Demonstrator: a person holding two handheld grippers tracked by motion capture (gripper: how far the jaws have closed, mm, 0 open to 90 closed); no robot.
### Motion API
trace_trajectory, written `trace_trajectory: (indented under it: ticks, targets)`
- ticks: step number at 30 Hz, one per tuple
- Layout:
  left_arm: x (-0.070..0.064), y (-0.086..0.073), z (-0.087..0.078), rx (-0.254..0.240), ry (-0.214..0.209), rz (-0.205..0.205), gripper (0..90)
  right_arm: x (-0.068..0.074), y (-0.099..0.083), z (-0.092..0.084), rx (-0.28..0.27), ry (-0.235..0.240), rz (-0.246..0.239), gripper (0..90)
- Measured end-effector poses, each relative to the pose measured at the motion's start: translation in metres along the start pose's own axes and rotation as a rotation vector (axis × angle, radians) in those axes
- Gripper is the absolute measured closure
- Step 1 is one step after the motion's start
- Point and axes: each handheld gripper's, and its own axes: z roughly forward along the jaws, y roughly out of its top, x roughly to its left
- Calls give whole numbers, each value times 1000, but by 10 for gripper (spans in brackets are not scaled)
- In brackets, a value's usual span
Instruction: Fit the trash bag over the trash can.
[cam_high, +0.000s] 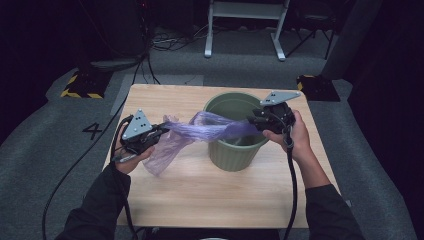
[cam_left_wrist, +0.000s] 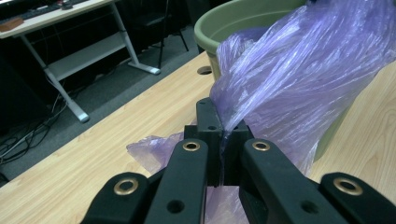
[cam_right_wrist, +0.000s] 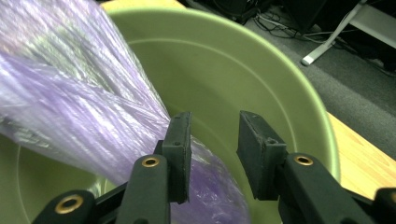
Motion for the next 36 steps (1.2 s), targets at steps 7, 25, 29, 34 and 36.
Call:
trace_trajectory:
  ticks: [7,25,29,34,36]
  targets:
    - [-2,1,4,7,-10,8,894,-2,-3,-23,-115,33,15,537]
    - [-21,27,20,-40,-80,35,894,35,1,-9,-33,133,-122,774]
    - [-29,33,26,-30,-104,56,894,38,2,-6,-5,-3,-116,705]
    - [-35,41,34,-16,-126,77,894,42,7,-21,-115,40,-107,556]
    - [-39,43,37,-11,-133,88,894,44,9,-24,-130,63,-123,501]
